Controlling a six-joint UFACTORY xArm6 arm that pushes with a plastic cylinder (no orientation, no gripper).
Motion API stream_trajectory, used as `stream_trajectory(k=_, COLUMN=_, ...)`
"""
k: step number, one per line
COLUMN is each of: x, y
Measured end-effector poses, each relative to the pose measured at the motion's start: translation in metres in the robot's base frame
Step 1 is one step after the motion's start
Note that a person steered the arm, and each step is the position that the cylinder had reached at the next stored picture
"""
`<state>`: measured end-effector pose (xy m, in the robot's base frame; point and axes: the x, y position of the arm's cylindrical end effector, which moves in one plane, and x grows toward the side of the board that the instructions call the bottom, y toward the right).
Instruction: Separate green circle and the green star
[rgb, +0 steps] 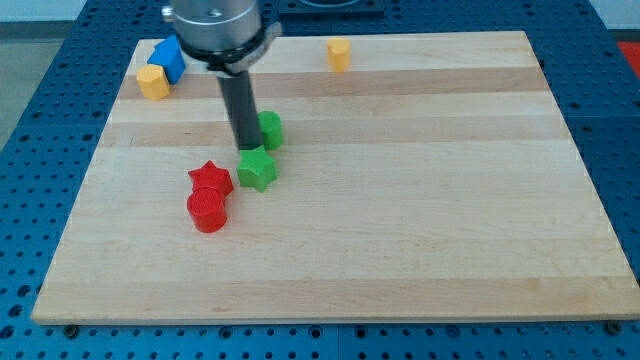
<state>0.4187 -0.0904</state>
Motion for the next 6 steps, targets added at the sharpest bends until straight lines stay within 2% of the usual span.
stream_trajectory(k=1, x=-0.011, y=0.02)
stream_trajectory(k=4, x=-0.027, y=-0.009)
stream_trajectory(k=6, x=-0.058, y=0.032)
